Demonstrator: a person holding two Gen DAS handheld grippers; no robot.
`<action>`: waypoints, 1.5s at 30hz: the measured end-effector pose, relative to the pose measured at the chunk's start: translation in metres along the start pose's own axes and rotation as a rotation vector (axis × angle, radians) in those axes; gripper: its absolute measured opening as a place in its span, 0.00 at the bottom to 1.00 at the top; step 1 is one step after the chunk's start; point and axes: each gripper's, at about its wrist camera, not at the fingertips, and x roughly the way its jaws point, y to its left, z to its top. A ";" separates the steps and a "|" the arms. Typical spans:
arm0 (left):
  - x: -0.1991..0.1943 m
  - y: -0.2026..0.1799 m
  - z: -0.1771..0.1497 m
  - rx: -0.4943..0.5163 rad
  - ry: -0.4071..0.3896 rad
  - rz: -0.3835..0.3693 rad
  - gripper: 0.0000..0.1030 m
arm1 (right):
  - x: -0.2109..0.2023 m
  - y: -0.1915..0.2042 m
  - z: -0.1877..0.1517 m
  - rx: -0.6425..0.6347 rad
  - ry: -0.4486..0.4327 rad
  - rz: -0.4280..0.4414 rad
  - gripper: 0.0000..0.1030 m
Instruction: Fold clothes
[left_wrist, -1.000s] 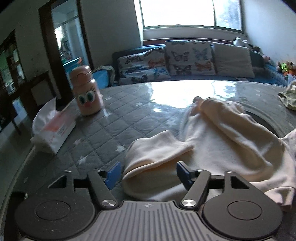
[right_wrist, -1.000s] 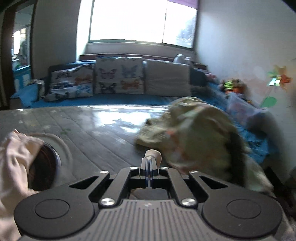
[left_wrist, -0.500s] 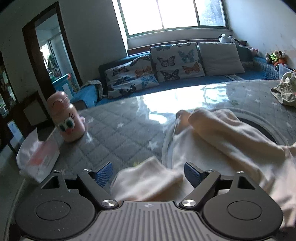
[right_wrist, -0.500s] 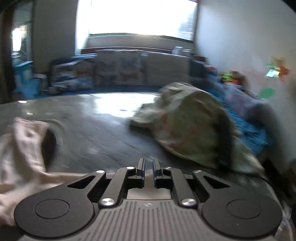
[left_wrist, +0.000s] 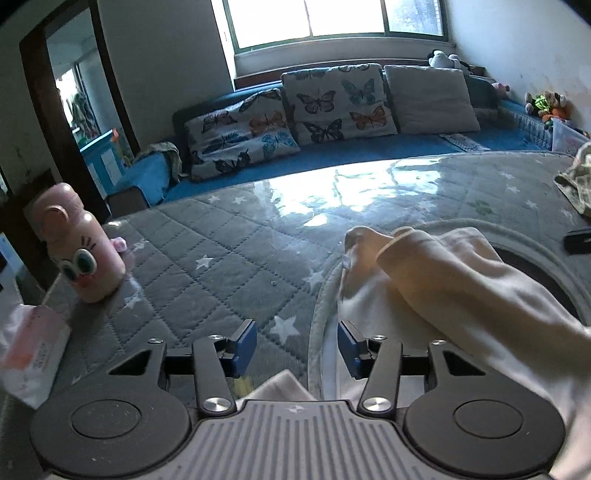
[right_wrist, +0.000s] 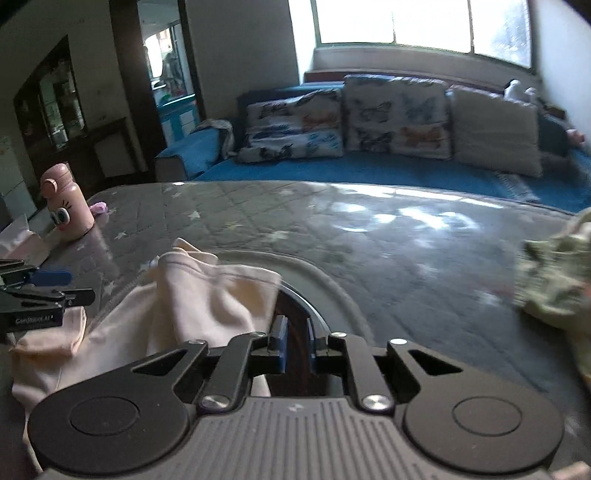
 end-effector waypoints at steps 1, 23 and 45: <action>0.004 0.000 0.002 0.004 0.002 -0.004 0.51 | 0.012 0.003 0.004 0.003 0.009 0.011 0.12; 0.061 -0.020 0.034 0.037 0.021 -0.091 0.55 | 0.049 0.001 0.013 -0.012 -0.050 -0.017 0.02; 0.069 0.003 0.042 -0.047 -0.107 -0.010 0.06 | 0.037 -0.023 0.023 -0.046 -0.134 -0.238 0.02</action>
